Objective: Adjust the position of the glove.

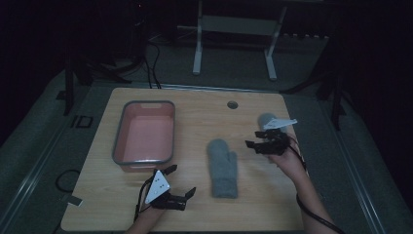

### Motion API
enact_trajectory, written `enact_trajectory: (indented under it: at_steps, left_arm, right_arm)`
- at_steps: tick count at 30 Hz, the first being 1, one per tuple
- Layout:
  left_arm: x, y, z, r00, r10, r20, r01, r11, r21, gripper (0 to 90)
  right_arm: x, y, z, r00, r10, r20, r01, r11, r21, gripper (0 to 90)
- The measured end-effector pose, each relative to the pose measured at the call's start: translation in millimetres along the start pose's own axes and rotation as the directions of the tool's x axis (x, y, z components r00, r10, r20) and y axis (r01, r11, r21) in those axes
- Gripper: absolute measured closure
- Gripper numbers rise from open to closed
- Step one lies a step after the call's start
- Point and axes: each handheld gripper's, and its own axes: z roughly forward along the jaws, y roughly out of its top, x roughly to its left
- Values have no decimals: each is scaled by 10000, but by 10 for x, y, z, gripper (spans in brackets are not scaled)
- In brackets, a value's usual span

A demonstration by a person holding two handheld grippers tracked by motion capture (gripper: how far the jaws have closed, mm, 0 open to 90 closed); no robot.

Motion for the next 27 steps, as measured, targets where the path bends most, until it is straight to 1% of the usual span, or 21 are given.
enact_trajectory:
  at_steps: [1,2,3,4,5,6,7,8,9,10,11,12,15,16,18,20,21,23,25,26,27]
  left_arm:
    - [1,0,0,10000,-2,1,2,10000,-1,9]
    - [2,0,0,10000,-11,3,11,10000,0,9]
    - [2,0,0,10000,-21,1,21,10000,3,9]
    - [4,0,-1,10000,-17,3,17,10000,12,9]
    - [3,0,-1,10000,-36,2,36,10000,10,9]
    - [3,0,-1,10000,-36,6,36,10000,11,9]
    - [4,0,-1,10000,-32,2,32,10000,12,9]
    - [4,0,-1,10000,-35,4,35,10000,11,9]
    - [3,0,-1,10000,-36,7,36,10000,12,9]
    - [4,0,-1,10000,-11,1,11,10000,8,9]
    - [3,0,-1,10000,-9,2,9,10000,3,9]
    - [3,0,0,10000,-7,0,7,10000,2,9]
    - [3,0,-1,10000,-5,-3,5,10000,10,9]
    - [4,0,-1,10000,-14,-3,14,10000,14,9]
    - [4,0,-1,10000,-33,-3,33,10000,15,9]
    - [5,0,-1,10000,-26,-14,26,10000,16,9]
    - [3,0,-1,10000,-22,-5,22,10000,13,9]
    - [4,0,-1,10000,-41,-5,41,10000,22,9]
    - [7,1,-1,10000,-68,1,68,10000,14,9]
    - [8,0,-1,10000,-67,2,67,10000,14,9]
    - [8,1,-1,10000,-58,0,58,10000,19,9]
  right_arm:
    - [-54,-10,-45,9995,216,239,-214,9997,-106,341]
    - [-119,-21,-89,9969,368,701,-364,9993,-67,327]
    - [-172,-33,-121,9955,531,779,-522,9985,-137,313]
    - [-228,-46,-148,9929,754,926,-730,9969,-282,322]
    - [-280,-58,-172,9844,1059,1403,-1010,9940,-417,364]
    - [-324,-68,-188,9770,1274,1709,-1204,9914,-506,371]
    - [-398,-88,-203,9651,1645,2040,-1541,9859,-660,376]
    - [-463,-105,-204,9498,1973,2427,-1854,9801,-714,389]
    - [-527,-127,-200,9400,2255,2559,-2128,9741,-766,393]
    - [-571,-146,-193,9364,2365,2593,-2226,9715,-819,419]
    - [-619,-170,-175,9281,2467,2790,-2335,9690,-801,424]
    - [-675,-202,-136,9191,2542,3012,-2464,9670,-643,424]
    - [-784,-288,-32,9021,2829,3258,-2859,9574,-399,434]
    - [-827,-328,21,9006,2959,3183,-3033,9525,-273,434]
    - [-874,-379,92,8913,3048,3356,-3172,9482,-185,436]
    - [-927,-425,175,8841,3140,3460,-3338,9426,-24,435]
    - [-951,-448,218,8770,3170,3611,-3401,9404,5,435]
    - [-982,-489,288,8710,3398,3549,-3654,9308,56,415]
    - [-985,-542,380,8693,3334,3649,-3713,9278,366,408]
    - [-976,-572,422,8665,3275,3766,-3706,9277,459,408]
    - [-952,-592,444,8666,3165,3858,-3593,9323,422,419]
